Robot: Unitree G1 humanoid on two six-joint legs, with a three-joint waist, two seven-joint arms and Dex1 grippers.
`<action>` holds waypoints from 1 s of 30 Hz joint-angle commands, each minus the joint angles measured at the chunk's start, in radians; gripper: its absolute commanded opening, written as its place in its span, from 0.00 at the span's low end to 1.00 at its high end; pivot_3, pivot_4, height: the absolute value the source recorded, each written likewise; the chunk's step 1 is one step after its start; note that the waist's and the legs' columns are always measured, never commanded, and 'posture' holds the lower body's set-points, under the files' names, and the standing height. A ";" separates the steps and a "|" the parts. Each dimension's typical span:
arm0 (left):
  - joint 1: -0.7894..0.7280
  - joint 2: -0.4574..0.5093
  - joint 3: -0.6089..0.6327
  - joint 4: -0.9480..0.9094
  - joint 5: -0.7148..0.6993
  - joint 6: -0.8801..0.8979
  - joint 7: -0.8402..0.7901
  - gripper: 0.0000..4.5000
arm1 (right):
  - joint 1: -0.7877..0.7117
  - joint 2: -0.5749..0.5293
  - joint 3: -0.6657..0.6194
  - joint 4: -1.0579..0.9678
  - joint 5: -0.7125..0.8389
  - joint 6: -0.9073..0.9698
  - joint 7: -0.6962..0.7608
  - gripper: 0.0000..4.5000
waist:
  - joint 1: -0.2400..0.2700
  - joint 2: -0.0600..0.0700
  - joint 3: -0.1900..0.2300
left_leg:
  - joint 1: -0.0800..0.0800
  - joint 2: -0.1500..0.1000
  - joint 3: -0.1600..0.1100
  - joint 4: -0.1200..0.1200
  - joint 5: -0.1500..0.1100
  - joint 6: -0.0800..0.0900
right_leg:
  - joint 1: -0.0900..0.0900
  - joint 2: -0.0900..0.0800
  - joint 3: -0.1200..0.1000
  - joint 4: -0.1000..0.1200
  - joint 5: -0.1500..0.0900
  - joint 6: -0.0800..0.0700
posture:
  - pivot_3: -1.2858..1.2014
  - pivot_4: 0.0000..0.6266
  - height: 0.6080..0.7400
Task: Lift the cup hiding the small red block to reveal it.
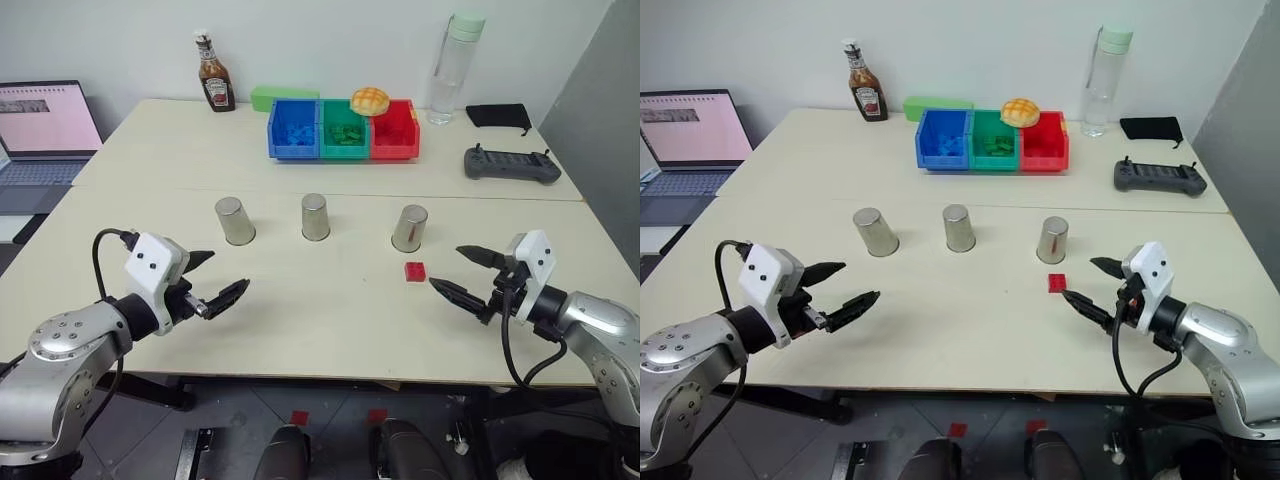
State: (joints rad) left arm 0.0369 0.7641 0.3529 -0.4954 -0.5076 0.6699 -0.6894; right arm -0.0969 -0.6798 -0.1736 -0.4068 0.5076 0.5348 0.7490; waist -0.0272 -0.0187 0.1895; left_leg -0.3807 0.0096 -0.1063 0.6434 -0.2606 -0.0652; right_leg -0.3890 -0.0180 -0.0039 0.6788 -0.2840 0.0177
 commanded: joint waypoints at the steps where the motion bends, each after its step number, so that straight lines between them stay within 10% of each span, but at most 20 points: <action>1: 0.001 0.020 0.022 -0.020 -0.002 -0.015 -0.006 1.00 | 0.008 -0.009 -0.016 -0.008 -0.003 -0.037 0.018 0.98 | 0.000 0.000 0.000 | 0.000 0.000 0.000 0.000 0.000 0.000 | 0.000 0.000 0.000 0.000 0.000 0.000 | 0.52 0.24 1.00; 30: -0.043 0.039 -0.010 0.002 0.003 0.005 0.001 1.00 | 0.067 -0.044 -0.035 -0.037 0.012 0.008 0.050 0.98 | 0.000 0.000 0.000 | 0.000 0.000 0.000 0.000 0.000 0.000 | 0.000 0.000 0.000 0.000 0.000 0.000 | 0.52 0.24 1.00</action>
State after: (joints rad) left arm 0.0024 0.7885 0.3364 -0.4783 -0.5032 0.6768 -0.6875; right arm -0.0189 -0.7165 -0.1848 -0.4133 0.4978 0.5380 0.8035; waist -0.0270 -0.0185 0.1896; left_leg -0.3805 0.0097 -0.1062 0.6435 -0.2606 -0.0652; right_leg -0.3889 -0.0180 -0.0038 0.6789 -0.2840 0.0177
